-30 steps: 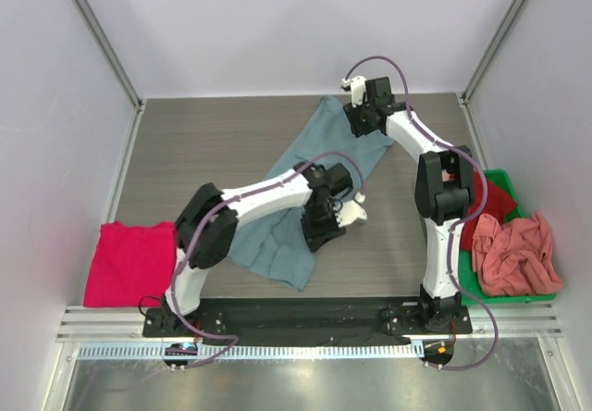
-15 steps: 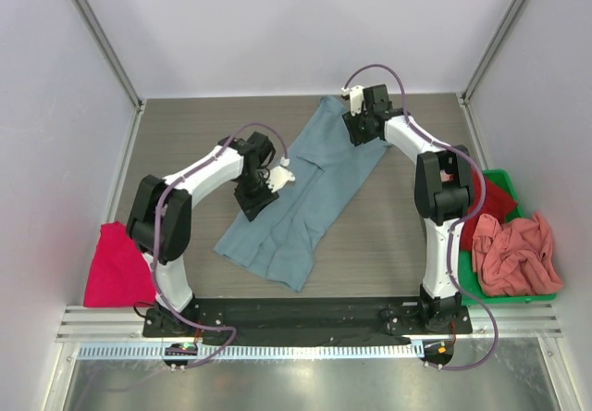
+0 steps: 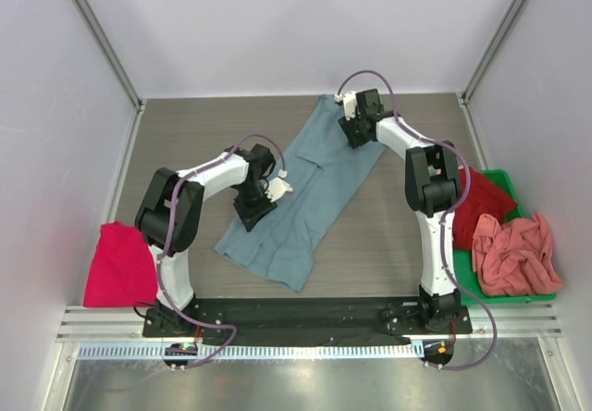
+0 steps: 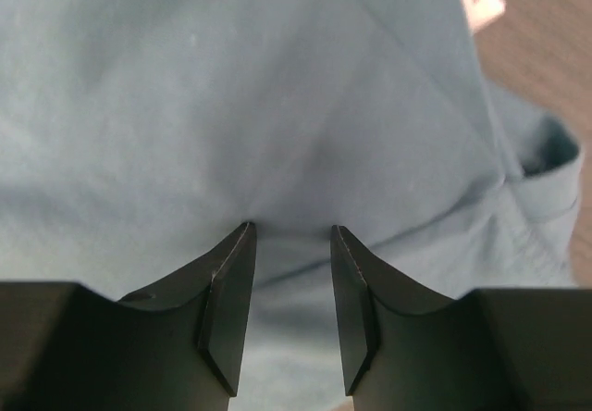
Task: Fold and stack the t-shirts
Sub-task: Fold the tshirt
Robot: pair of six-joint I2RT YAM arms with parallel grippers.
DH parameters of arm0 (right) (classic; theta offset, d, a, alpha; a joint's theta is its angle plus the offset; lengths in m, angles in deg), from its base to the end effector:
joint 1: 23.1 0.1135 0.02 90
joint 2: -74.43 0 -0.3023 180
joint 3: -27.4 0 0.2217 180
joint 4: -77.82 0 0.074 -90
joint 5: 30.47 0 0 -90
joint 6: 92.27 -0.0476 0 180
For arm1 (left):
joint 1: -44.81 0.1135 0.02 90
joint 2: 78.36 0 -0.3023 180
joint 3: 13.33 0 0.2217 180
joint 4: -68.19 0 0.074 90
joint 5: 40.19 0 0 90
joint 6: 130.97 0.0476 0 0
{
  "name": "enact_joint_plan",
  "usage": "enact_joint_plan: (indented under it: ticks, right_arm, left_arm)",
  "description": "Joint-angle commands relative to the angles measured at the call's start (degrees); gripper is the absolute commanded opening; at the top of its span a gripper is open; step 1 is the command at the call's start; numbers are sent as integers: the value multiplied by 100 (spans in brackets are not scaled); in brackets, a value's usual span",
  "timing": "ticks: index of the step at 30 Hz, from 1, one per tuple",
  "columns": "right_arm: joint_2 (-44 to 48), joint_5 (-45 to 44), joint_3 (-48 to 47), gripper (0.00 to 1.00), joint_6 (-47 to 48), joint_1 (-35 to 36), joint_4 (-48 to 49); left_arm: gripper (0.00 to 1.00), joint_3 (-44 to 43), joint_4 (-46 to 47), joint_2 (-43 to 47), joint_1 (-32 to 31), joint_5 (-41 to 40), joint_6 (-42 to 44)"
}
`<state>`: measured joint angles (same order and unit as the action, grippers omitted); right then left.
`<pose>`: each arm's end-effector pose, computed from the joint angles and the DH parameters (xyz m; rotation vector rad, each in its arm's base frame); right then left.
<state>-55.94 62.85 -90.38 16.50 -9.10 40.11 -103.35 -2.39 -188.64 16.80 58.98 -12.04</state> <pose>0.4940 0.1260 0.2020 -0.7148 2.3402 0.0341 0.2887 -0.1621 0.1993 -1.4848 -2.7420 0.2502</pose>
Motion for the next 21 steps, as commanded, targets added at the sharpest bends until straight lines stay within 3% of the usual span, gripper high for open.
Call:
enact_joint_plan:
  ticks: [1, 21]
  right_arm:
    - [-445, -278, -496, 44, 373, 129, 46]
    - [-2230, 134, -3370, 45, 550, 656, 134]
  left_arm:
    - [35, 50, 364, -442, -116, 155, -89]
    - [35, -302, -129, -248, -1549, 911, -906]
